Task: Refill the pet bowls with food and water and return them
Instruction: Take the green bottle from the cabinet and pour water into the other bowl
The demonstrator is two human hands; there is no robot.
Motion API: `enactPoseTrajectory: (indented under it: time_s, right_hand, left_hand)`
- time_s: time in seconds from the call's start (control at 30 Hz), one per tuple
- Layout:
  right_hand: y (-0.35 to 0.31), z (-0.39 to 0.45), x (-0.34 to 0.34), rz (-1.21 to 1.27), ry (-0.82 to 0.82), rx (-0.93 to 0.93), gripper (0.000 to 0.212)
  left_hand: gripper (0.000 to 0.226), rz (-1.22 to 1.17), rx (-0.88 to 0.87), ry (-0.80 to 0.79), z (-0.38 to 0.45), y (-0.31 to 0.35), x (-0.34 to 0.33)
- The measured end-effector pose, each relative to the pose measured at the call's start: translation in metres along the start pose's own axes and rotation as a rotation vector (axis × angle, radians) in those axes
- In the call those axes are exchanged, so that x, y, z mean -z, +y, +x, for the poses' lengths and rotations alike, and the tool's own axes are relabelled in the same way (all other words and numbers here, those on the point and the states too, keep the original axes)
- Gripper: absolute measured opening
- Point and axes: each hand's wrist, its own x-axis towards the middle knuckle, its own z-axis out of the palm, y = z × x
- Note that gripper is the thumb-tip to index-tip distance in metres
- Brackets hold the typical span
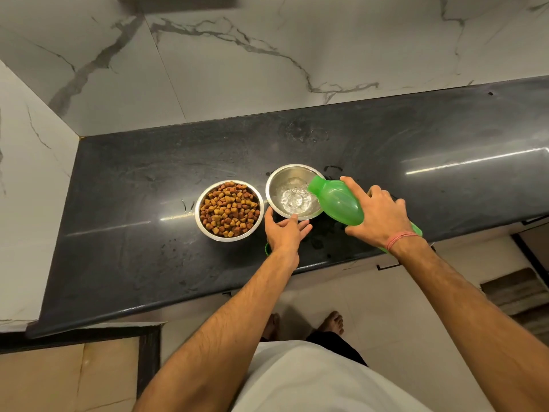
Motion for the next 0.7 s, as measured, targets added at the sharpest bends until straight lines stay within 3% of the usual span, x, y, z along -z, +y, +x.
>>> enactPoseTrajectory:
  time_s: [0.7]
  right_hand:
    - [0.0042, 0.0036, 0.0096, -0.054, 0.008, 0.013, 0.124]
  left_hand:
    - [0.078, 0.038, -0.027, -0.008, -0.0015, -0.0028, 0.0016]
